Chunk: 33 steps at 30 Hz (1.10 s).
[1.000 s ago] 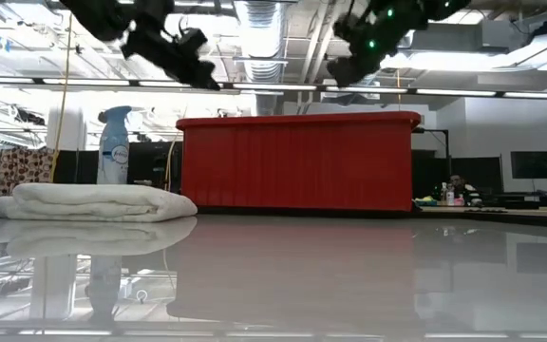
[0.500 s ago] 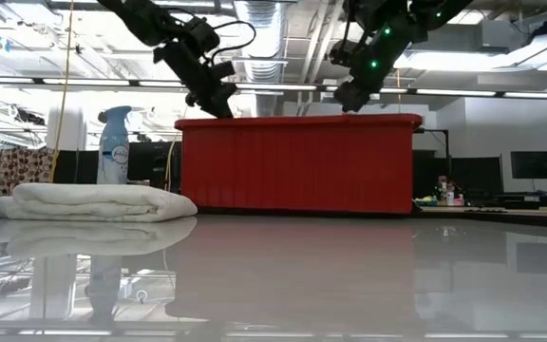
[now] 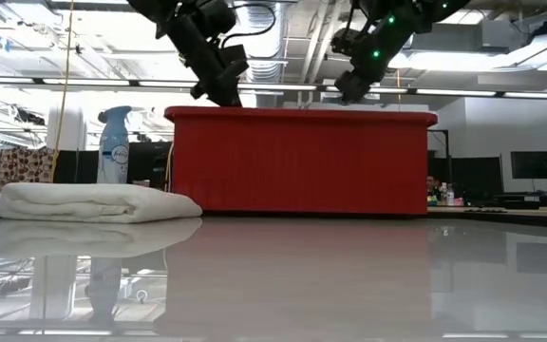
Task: Fold Laundry from Bin
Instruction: Fold the black shorts
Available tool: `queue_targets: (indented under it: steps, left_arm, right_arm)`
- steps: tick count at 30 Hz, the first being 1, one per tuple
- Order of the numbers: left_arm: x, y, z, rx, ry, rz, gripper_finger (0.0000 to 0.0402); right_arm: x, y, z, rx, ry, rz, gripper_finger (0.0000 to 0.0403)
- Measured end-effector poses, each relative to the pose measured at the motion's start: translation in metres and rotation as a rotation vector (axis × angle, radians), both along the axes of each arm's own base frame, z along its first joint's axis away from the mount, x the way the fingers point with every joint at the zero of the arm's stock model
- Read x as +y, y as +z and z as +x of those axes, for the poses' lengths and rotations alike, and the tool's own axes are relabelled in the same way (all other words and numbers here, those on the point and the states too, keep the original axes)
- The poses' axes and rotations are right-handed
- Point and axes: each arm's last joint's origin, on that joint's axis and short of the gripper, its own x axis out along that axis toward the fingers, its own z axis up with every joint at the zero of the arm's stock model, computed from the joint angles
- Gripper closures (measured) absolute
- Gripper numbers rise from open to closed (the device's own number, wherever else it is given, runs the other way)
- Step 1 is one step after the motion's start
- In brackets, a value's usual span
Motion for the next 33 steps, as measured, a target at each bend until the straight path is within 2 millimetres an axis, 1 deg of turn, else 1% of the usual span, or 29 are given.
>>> queue_targets:
  steps: [3,5,9,12,15,16,19,22,24,27,31,33]
  left_arm:
    - [-0.005,0.007,0.002,0.010,0.035,0.103,0.0381]
    - [-0.009,0.014,-0.002,-0.009,0.036,0.117,0.0382]
    - [-0.025,0.047,-0.020,-0.161,-0.047,0.093,0.0382]
    - [-0.042,0.068,-0.034,-0.218,-0.088,0.124,0.0382]
    - [-0.057,0.085,-0.053,-0.226,-0.050,0.184,0.0382]
    - [-0.061,0.090,-0.059,-0.231,-0.033,0.202,0.0382]
    - [-0.072,0.100,-0.073,-0.244,-0.013,0.224,0.0382]
    - [-0.080,0.105,-0.079,-0.256,-0.027,0.228,0.0382]
    - [-0.083,0.106,-0.080,-0.257,-0.036,0.228,0.0382]
    - [-0.083,0.105,-0.079,-0.238,-0.058,0.247,0.0382]
    - [-0.083,0.096,-0.077,-0.193,-0.108,0.260,0.0382]
    - [-0.083,0.093,-0.077,-0.180,-0.109,0.251,0.0382]
  right_arm:
    - [-0.003,0.003,-0.001,-0.036,0.003,-0.005,0.0285]
    - [-0.009,0.005,-0.004,-0.071,0.007,0.012,0.0285]
    - [-0.022,0.014,-0.006,-0.237,0.060,0.038,0.0285]
    - [-0.030,0.035,-0.006,-0.385,0.096,-0.007,0.0285]
    - [-0.040,0.062,-0.010,-0.528,0.097,-0.099,0.0285]
    - [-0.047,0.069,-0.012,-0.562,0.081,-0.130,0.0285]
    - [-0.075,0.086,-0.016,-0.654,0.023,-0.221,0.0285]
    - [-0.113,0.087,-0.014,-0.671,-0.048,-0.232,0.0285]
    - [-0.139,0.081,-0.008,-0.660,-0.071,-0.189,0.0285]
    - [-0.172,0.071,0.008,-0.605,-0.065,-0.139,0.0285]
    - [-0.213,0.058,0.032,-0.443,-0.068,-0.144,0.0285]
    - [-0.230,0.046,0.044,-0.358,-0.072,-0.112,0.0285]
